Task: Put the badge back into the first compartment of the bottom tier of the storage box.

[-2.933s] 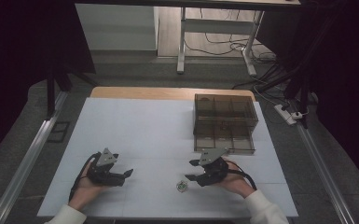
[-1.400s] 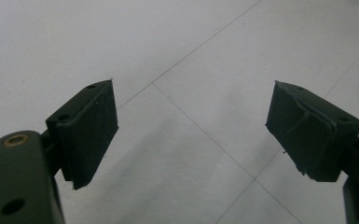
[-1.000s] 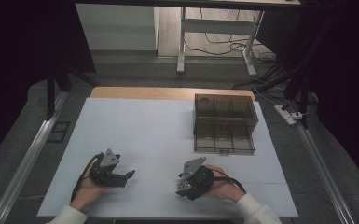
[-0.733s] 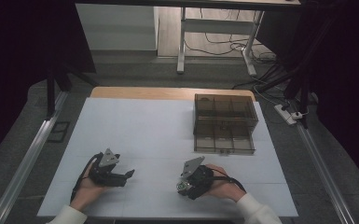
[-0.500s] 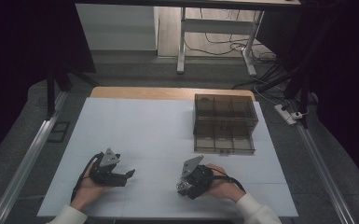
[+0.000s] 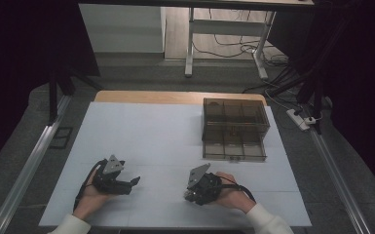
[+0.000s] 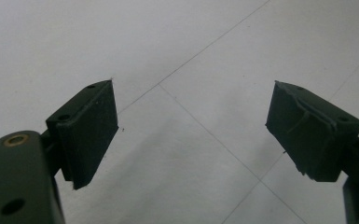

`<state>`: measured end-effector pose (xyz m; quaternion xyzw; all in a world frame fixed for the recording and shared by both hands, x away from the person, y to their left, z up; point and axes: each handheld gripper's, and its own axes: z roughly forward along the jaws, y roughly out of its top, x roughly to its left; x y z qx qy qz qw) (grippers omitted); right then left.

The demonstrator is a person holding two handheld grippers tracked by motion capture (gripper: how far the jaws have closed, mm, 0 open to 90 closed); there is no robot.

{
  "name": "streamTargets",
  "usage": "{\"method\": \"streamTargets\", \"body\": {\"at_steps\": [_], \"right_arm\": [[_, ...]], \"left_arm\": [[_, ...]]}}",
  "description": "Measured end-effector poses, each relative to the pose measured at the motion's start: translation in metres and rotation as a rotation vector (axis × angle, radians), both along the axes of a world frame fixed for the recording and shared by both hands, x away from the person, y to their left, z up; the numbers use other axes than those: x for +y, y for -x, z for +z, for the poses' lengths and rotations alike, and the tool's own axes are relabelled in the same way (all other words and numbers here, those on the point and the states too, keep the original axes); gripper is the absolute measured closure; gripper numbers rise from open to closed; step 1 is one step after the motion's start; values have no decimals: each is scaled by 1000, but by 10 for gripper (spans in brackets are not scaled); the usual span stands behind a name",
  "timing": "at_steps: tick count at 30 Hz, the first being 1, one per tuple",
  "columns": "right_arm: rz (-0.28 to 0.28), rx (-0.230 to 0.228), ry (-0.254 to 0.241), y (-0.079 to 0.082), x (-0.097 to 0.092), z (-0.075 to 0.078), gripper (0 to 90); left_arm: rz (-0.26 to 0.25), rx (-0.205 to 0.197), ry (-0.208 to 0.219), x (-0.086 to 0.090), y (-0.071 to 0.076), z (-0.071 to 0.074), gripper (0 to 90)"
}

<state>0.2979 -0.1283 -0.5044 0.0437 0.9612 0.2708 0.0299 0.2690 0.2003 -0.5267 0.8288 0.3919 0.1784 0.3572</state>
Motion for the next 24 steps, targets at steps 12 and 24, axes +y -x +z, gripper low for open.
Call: {"method": "streamTargets", "body": {"at_steps": [12,24], "right_arm": [[35,30,-16,3,-1,9,799],[20,92,-48,-3,-4,9,828]], "left_arm": [[3,0,-11,2,0,0,170],[11,-4,-5,3,0,0,173]]}}
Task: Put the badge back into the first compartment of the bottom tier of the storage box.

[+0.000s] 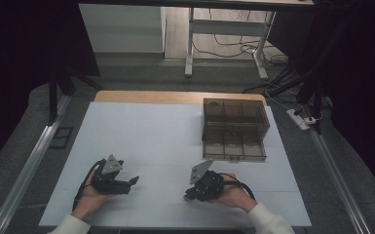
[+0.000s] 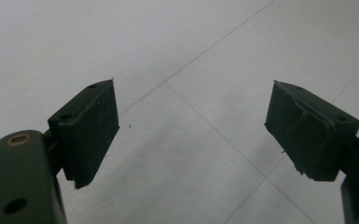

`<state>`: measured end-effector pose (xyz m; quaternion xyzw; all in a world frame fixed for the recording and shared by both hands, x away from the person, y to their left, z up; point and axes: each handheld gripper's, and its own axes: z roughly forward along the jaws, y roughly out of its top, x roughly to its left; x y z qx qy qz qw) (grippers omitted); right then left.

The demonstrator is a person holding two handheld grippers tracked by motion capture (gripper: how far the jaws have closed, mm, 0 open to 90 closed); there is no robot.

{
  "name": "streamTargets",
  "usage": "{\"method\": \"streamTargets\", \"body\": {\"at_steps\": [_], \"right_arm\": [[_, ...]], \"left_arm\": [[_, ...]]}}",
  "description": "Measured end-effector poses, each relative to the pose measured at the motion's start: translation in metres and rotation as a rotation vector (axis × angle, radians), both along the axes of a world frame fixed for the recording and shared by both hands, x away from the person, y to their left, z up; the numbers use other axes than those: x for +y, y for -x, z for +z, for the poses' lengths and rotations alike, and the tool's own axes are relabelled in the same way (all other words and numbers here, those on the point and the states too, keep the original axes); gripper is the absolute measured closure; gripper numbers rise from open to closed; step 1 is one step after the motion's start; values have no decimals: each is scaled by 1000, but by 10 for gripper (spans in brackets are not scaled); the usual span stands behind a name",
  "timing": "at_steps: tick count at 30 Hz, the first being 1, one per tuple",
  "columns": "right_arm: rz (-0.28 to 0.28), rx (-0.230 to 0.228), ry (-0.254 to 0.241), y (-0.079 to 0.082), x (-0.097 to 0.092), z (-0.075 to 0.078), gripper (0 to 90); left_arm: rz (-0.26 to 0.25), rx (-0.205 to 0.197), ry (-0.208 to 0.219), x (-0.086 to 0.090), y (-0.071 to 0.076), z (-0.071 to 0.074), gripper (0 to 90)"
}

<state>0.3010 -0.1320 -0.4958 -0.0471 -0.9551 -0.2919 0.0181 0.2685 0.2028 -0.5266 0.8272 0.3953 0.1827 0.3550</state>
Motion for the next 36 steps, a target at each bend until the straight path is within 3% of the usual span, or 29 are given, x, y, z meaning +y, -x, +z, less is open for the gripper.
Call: {"method": "streamTargets", "body": {"at_steps": [3,4,18,36], "right_arm": [[-29,3,-52,-3,-4,5,875],[-42,-15,-50,-5,-6,7,875],[-57,-13,-35,-10,-10,3,875],[-168,-57,-116,-25,-35,18,875]], "left_arm": [[-1,1,1,0,0,0,172],[-1,1,0,0,0,0,172],[-2,4,-4,1,0,-1,172],[0,2,-2,1,0,-1,171]]}}
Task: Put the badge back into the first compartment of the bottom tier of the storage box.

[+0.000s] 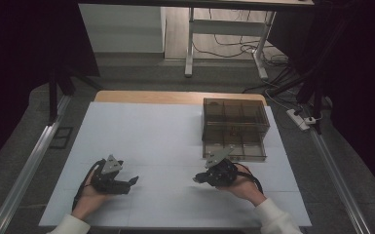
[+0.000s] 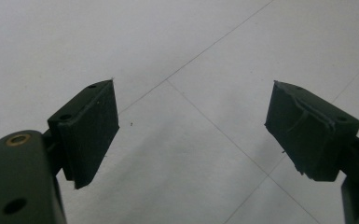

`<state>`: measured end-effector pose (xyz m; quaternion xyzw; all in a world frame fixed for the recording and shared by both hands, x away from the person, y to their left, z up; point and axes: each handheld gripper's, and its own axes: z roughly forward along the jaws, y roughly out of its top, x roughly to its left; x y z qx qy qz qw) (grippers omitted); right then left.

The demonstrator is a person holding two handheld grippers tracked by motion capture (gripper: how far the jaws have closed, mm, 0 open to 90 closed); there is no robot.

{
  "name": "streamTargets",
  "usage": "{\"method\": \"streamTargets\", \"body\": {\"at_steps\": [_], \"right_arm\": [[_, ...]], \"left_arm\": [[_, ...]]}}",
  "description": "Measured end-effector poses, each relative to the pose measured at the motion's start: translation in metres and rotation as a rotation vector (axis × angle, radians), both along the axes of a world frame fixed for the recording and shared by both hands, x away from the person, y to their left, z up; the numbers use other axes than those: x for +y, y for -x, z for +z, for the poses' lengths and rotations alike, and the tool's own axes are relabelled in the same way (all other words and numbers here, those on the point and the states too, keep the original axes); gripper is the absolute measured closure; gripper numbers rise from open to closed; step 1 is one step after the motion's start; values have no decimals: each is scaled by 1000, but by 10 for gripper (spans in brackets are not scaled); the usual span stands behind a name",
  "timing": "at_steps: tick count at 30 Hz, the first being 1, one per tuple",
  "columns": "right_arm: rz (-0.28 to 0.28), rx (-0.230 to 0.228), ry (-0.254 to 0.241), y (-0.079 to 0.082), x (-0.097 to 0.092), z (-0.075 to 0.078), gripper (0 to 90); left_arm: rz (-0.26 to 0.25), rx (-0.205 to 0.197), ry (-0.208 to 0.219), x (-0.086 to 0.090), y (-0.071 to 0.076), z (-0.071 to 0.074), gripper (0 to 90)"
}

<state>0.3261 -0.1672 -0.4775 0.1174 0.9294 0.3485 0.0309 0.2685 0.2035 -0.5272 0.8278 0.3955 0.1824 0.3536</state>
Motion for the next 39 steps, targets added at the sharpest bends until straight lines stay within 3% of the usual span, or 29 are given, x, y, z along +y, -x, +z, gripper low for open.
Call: {"method": "streamTargets", "body": {"at_steps": [23,29,39], "right_arm": [[-120,-94,-63,-13,-20,10,874],[-131,-104,-61,-15,-22,9,873],[-206,-124,-91,-24,-37,12,874]], "left_arm": [[-7,1,-5,-1,0,0,171],[-8,2,-6,-1,-1,0,171],[-10,6,-10,-2,-1,-1,171]]}}
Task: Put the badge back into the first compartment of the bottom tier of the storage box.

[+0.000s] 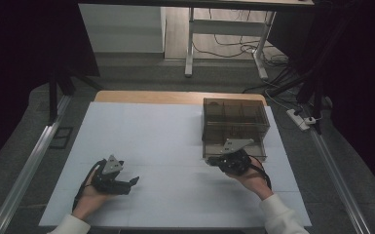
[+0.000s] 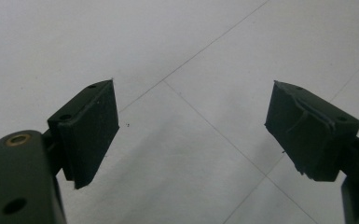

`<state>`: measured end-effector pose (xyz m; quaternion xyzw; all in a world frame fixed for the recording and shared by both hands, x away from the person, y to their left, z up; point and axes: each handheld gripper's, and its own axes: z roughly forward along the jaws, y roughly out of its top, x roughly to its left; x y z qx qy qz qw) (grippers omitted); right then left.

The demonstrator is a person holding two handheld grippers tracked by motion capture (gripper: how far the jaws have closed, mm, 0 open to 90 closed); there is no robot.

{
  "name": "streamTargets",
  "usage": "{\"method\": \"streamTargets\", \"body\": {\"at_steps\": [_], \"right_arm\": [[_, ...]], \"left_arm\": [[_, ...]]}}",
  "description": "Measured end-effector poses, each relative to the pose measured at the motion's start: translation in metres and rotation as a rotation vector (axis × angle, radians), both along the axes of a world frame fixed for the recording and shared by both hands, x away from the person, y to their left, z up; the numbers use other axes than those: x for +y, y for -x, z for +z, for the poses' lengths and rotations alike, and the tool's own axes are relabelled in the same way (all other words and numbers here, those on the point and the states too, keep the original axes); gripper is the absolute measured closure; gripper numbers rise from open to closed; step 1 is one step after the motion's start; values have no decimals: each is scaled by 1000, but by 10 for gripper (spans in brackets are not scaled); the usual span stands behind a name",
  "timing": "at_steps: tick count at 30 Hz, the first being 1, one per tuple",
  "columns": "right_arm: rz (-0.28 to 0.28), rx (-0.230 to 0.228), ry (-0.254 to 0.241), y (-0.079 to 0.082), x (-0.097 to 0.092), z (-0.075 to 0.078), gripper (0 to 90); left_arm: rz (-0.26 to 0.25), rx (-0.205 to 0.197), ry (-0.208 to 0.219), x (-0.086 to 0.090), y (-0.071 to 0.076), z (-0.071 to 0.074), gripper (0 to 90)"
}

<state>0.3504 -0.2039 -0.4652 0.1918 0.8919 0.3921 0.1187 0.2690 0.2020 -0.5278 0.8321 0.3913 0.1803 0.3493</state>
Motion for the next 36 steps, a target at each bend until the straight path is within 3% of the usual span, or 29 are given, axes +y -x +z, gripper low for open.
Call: {"method": "streamTargets", "body": {"at_steps": [10,36], "right_arm": [[-72,-31,-33,-5,-13,4,873],[-152,-77,-25,-14,-23,1,873]], "left_arm": [[0,-1,-3,-1,0,0,172],[-13,5,-15,-3,0,-1,175]]}}
